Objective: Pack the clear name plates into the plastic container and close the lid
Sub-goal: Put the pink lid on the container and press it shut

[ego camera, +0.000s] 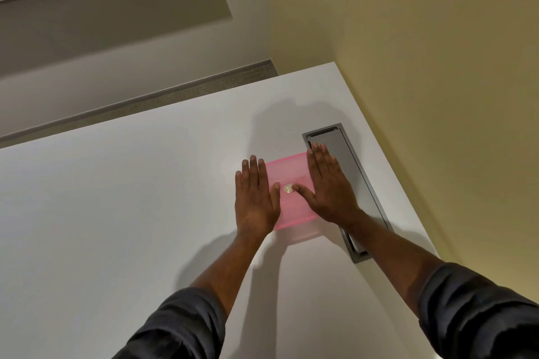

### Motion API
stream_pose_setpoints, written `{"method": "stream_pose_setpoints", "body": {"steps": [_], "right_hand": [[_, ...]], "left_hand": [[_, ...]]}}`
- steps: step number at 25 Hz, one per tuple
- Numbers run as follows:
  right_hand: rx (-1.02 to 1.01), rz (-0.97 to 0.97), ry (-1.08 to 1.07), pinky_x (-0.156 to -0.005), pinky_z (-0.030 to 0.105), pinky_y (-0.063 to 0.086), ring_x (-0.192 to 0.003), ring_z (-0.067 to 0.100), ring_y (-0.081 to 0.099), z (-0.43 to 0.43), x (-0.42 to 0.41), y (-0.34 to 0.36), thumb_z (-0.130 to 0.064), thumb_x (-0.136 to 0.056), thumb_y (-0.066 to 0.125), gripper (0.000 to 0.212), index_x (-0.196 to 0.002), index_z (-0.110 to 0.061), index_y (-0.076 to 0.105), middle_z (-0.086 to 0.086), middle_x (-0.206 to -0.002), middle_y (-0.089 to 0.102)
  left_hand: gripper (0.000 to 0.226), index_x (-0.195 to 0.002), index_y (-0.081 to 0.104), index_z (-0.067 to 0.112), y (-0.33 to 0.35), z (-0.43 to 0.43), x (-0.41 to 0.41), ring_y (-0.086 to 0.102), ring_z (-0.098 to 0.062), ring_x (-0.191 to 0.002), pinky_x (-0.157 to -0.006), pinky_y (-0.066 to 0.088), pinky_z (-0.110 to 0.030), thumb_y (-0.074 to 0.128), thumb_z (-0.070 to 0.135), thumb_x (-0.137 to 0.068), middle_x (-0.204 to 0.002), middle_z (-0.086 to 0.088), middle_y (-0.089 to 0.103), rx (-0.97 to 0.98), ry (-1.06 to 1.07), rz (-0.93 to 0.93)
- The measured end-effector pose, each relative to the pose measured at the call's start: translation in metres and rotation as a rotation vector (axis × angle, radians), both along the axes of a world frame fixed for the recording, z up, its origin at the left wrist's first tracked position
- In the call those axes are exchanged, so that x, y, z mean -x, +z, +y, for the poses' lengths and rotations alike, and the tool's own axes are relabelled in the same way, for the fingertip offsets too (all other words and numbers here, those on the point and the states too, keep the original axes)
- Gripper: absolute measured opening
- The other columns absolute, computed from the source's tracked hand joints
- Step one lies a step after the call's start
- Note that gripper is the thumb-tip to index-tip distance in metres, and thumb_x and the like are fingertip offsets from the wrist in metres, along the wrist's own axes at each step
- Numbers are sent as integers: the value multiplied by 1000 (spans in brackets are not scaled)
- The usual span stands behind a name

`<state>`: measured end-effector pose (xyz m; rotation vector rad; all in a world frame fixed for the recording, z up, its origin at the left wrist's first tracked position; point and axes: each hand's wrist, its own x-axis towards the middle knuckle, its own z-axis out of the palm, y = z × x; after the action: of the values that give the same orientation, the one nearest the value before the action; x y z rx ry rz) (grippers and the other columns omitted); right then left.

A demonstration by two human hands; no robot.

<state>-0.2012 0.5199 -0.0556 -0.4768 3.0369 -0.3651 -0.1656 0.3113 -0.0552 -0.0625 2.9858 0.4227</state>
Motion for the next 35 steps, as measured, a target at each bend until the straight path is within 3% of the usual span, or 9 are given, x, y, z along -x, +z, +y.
{"method": "stream_pose_setpoints", "body": {"steps": [7, 10, 12, 14, 15, 18, 26, 32, 35], "right_hand": [[73, 13, 12, -134, 44, 16, -165, 24, -2, 2, 7, -17, -74, -102, 35, 98, -168, -9, 3, 10, -178, 1], [98, 27, -17, -125, 39, 33, -159, 31, 29, 1, 13, -7, -67, -104, 39, 85, -163, -6, 30, 16, -170, 32], [232, 21, -111, -97, 41, 53, -122, 29, 61, -2, 36, 10, -64, -105, 38, 64, -130, -10, 63, 12, -130, 65], [313, -101, -220, -75, 40, 48, -89, 29, 62, -10, 69, 24, -63, -105, 37, 60, -85, -12, 61, 10, -90, 63], [262, -153, -235, -73, 41, 47, -84, 33, 63, -14, 84, 26, -62, -106, 39, 60, -76, -12, 55, 13, -83, 63], [122, -269, -259, -85, 43, 52, -94, 38, 69, -21, 109, 20, -60, -106, 40, 59, -80, -13, 63, 19, -96, 74], [206, -312, -320, -93, 47, 54, -101, 41, 70, -17, 125, -3, -51, -105, 49, 57, -92, -2, 76, 24, -102, 77], [230, -267, -346, -82, 41, 53, -90, 37, 70, -14, 124, -8, -52, -104, 49, 55, -86, -7, 75, 17, -92, 77], [193, -106, -315, -69, 37, 47, -82, 35, 69, -17, 111, 2, -53, -106, 45, 55, -81, -12, 70, 12, -84, 74]], "left_hand": [[74, -172, 17, 5, -8, -1, -2, 8, -33, -170, -138, 12, -49, 26, 50, -113, -182, -15, 10, 28, 3, 107], [74, -171, 21, 4, 0, 1, -3, 18, -36, -168, -137, 17, -51, 30, 50, -113, -180, -16, 20, 19, 5, 95], [74, -170, 22, 4, 2, 3, -3, 20, -36, -167, -137, 17, -51, 32, 50, -113, -179, -16, 23, 19, 13, 90], [74, -170, 23, 5, 1, 2, -3, 20, -37, -167, -136, 17, -51, 33, 50, -113, -179, -16, 23, 23, 23, 94], [74, -170, 24, 4, -1, 2, -3, 21, -37, -167, -136, 17, -51, 34, 50, -113, -179, -17, 24, 23, 20, 101], [74, -170, 25, 3, -5, 1, -2, 22, -38, -166, -136, 17, -51, 33, 49, -113, -178, -18, 24, 31, 11, 130], [76, -171, 19, 6, -8, -1, 0, 13, -34, -169, -137, 14, -50, 26, 54, -112, -180, -15, 17, 37, 3, 101], [77, -172, 17, 7, -8, 0, 1, 10, -32, -170, -138, 12, -49, 28, 54, -112, -181, -14, 13, 32, 10, 97], [78, -172, 17, 6, -7, 1, 1, 9, -32, -170, -138, 13, -50, 26, 55, -112, -181, -14, 12, 33, 18, 92]]}}
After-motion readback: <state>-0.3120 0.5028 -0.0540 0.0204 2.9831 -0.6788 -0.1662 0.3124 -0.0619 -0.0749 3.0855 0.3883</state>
